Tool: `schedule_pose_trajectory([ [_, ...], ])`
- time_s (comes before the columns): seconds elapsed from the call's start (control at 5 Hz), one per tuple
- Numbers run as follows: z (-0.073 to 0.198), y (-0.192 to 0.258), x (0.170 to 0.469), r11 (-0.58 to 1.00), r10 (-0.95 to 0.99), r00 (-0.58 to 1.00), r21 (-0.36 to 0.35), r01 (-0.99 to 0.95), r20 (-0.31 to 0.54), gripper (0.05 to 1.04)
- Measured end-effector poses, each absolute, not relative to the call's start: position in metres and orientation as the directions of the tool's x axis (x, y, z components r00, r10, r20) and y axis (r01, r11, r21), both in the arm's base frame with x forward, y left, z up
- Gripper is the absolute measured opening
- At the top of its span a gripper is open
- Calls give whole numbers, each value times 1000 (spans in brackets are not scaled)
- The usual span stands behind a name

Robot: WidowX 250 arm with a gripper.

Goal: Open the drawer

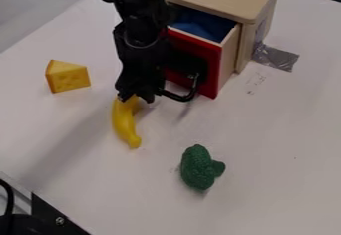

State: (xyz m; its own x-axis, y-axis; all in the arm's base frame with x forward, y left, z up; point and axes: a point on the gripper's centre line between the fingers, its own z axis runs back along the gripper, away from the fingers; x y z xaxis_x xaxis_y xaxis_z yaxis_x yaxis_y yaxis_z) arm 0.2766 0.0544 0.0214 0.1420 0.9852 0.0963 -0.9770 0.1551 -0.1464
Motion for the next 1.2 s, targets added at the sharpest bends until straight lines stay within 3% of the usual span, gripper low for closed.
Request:
schedule_pose_trajectory([
  [0.8, 18, 52, 266, 155, 986, 144, -134, -979, 89, 200],
  [1.0, 17, 52, 264, 221, 973, 211, -116, -968, 91, 449],
  [1.2, 26, 51, 269, 242, 968, 232, -126, -962, 91, 772],
])
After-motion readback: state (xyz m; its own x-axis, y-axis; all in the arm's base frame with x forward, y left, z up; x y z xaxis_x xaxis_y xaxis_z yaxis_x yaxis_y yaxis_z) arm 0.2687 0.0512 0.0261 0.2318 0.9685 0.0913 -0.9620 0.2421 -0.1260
